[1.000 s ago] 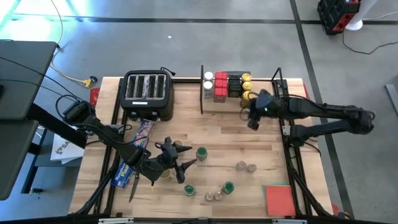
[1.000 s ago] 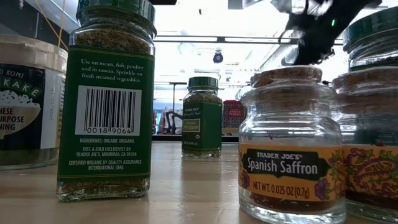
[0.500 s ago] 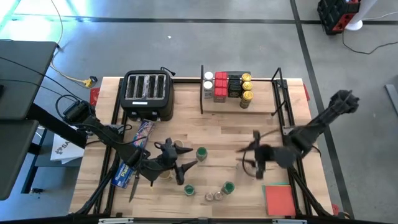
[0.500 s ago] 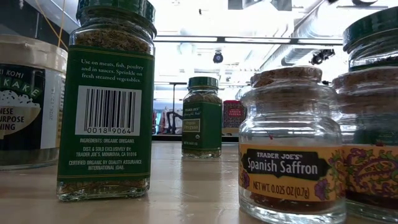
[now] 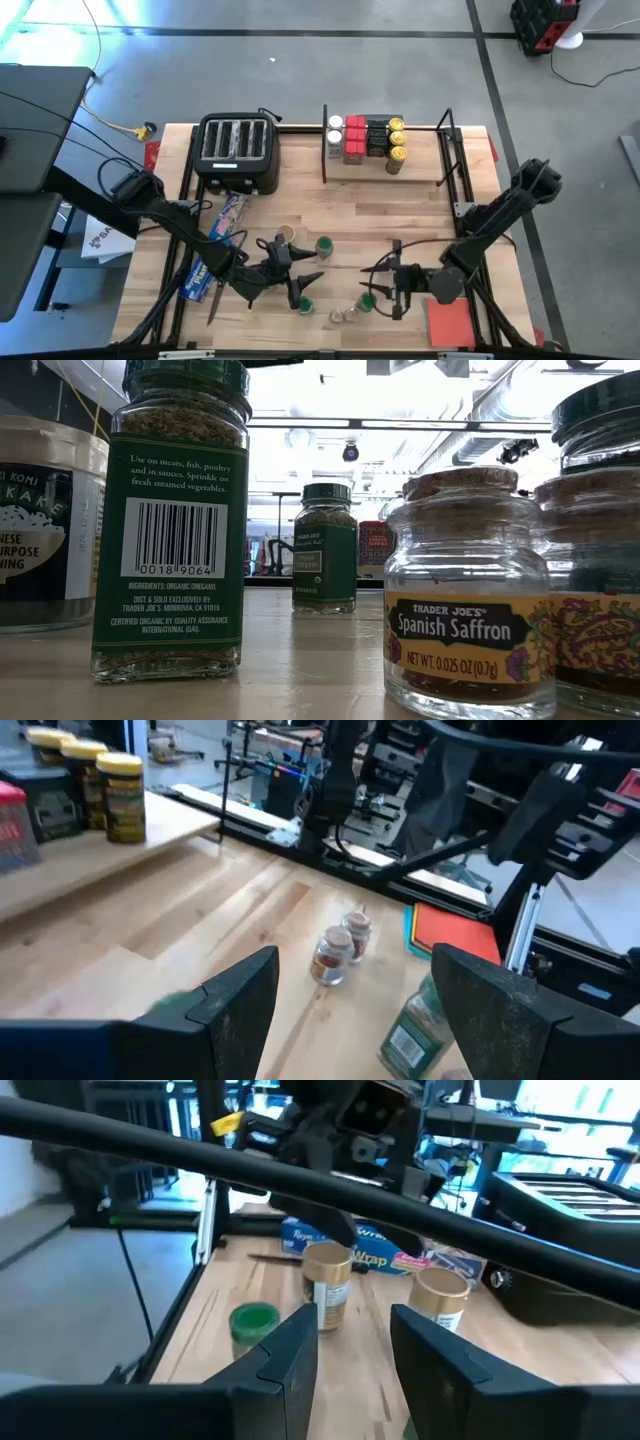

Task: Shelf spices
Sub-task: Put the top right green seasoning bottle on the shelf

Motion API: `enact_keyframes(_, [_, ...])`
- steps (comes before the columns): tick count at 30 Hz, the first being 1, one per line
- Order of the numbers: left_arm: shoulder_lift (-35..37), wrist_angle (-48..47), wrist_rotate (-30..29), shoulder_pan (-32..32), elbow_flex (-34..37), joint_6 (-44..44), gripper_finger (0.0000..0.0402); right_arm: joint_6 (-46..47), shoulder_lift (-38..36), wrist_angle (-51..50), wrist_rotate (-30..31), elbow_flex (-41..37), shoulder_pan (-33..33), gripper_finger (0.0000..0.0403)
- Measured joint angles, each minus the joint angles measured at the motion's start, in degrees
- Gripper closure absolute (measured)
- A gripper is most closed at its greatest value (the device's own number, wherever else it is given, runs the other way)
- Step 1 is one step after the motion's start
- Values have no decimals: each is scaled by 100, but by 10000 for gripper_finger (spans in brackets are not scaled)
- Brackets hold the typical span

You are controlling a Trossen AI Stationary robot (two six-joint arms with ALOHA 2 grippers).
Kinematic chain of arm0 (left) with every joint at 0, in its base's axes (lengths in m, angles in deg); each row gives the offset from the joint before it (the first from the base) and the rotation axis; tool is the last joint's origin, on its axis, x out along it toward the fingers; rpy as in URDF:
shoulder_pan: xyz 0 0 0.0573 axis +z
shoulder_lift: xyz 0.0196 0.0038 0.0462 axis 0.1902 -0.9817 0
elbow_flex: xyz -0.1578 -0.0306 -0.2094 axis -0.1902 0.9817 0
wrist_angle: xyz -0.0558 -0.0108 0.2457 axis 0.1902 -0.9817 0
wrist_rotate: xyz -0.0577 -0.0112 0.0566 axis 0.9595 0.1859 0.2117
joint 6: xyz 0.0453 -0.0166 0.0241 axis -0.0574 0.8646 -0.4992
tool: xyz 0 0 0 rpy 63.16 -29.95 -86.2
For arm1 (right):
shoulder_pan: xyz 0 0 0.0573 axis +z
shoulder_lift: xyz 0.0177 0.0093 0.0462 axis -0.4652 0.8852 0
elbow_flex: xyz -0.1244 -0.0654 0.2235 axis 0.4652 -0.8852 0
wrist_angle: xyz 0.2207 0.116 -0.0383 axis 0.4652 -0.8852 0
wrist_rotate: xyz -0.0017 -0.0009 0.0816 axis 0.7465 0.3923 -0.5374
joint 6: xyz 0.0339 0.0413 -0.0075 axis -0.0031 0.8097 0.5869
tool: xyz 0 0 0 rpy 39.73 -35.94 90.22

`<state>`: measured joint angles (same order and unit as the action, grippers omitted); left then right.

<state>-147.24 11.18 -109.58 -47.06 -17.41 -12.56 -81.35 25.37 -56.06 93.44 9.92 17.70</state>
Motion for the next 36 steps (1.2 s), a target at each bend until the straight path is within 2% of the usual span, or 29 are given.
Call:
enact_keyframes(3, [-33,-27,95,30,-11,210,142,-176,97,-43,63,92,122,281])
enact_keyframes(5, [-33,-41,185,52,-153,126,142,-445,65,-99,431,210,271,281])
enact_keyframes(9, [-22,-396,385,123,-749,-887,142,-1527,-143,-396,1912,585,744,281])
enact_keyframes(13, [-20,-1671,830,384,-1478,-1529,142,-2310,-287,-610,3524,966,1268,281])
enact_keyframes(16, [-20,-2858,1539,712,-1936,-1594,142,-2479,-340,-601,4225,1091,1571,281])
enact_keyframes(22, [-20,-5178,3159,1494,-2659,-1900,142,-1734,-340,-820,4218,961,1780,281])
enact_keyframes(28, [-25,-6484,4254,1941,-2747,-2775,142,-960,-338,-1341,4207,810,1832,281])
enact_keyframes(36, [-389,-6759,4432,2013,-2745,-3335,142,-674,-336,-1411,4207,701,1828,281])
